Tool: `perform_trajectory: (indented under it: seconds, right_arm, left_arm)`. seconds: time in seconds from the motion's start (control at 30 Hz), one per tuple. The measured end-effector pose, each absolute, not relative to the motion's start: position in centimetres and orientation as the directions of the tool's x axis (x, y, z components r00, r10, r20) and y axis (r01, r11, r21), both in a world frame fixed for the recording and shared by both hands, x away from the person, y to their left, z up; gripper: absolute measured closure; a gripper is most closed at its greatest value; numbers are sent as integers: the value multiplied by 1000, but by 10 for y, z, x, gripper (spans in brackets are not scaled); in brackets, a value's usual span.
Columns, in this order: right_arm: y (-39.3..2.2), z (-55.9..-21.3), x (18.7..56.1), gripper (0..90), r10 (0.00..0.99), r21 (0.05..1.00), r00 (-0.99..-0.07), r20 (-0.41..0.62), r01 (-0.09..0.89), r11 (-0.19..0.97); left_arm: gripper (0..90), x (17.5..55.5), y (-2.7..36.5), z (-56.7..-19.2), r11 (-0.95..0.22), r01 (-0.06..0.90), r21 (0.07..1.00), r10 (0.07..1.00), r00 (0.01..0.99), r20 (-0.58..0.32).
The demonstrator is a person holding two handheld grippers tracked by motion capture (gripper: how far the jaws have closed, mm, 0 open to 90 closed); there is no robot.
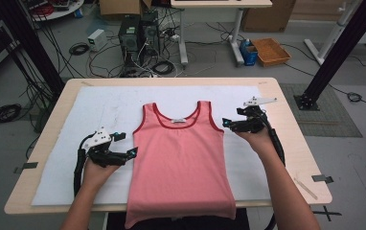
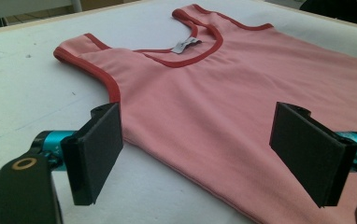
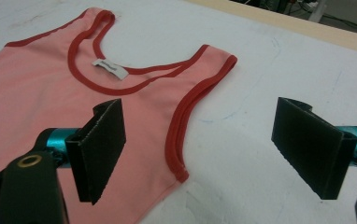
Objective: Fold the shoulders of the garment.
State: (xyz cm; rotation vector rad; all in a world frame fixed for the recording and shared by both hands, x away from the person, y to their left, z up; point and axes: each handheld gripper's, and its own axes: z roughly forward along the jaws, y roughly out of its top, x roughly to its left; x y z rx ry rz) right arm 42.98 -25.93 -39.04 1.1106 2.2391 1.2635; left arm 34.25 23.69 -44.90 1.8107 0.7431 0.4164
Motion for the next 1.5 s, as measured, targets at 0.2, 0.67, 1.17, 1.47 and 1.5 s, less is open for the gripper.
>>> perform_trajectory:
  seconds: [0.2, 0.67, 1.17, 1.47, 1.5]
  right_arm:
    - [-255, -387, 443, 173, 776, 824, -623, 95, 486, 290]
    - [-229, -391, 481, 173, 788, 789, -604, 117, 539, 295]
    - [-203, -384, 507, 173, 795, 775, -601, 81, 540, 329]
    - [-195, -396, 529, 173, 815, 766, -569, 106, 569, 298]
    - [-193, -397, 532, 173, 816, 768, -568, 106, 568, 296]
  left_arm:
    - [175, 343, 238, -449, -211, 295, 932, 667, 741, -83]
    - [175, 343, 238, -449, -209, 296, 932, 667, 740, -86]
    - [176, 345, 238, -449, -213, 307, 927, 658, 747, -96]
    - [175, 344, 237, -449, -224, 303, 926, 656, 750, -86]
    - [176, 344, 237, -449, -224, 303, 926, 657, 749, -86]
